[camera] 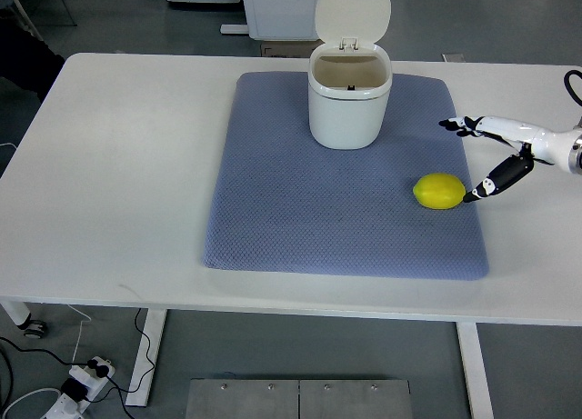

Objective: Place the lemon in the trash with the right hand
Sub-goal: 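Lower the right hand over the lemon, fingers open around it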

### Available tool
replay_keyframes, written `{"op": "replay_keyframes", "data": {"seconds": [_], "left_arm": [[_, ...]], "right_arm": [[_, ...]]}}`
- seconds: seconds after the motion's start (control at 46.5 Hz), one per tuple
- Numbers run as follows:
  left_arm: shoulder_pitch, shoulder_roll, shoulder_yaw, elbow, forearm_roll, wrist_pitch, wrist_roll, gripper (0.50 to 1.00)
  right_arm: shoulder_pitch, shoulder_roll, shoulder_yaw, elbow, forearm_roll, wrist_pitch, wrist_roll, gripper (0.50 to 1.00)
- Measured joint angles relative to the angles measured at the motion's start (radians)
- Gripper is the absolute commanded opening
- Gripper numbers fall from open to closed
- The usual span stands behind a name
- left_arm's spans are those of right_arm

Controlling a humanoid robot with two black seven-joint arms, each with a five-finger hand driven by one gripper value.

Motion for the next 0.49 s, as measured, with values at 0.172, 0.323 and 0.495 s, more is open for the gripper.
{"op": "replay_keyframes", "data": {"seconds": [0.172, 0.323, 0.495], "left_arm": [[0.000, 0.000, 0.000, 0.000, 0.000, 0.000, 0.000, 1.000], [0.000, 0.000, 0.000, 0.000, 0.000, 0.000, 0.000, 1.000], [0.000, 0.000, 0.000, 0.000, 0.000, 0.000, 0.000, 1.000]], "right_arm": [[0.062, 0.033, -0.071, -0.001, 0.000, 0.002, -0.021, 1.000], [0.114, 0.049, -0.132, -0.001, 0.004, 0.003, -0.038, 1.000], [0.146, 0.072, -0.172, 0.000, 0.004, 0.010, -0.061, 1.000]]}}
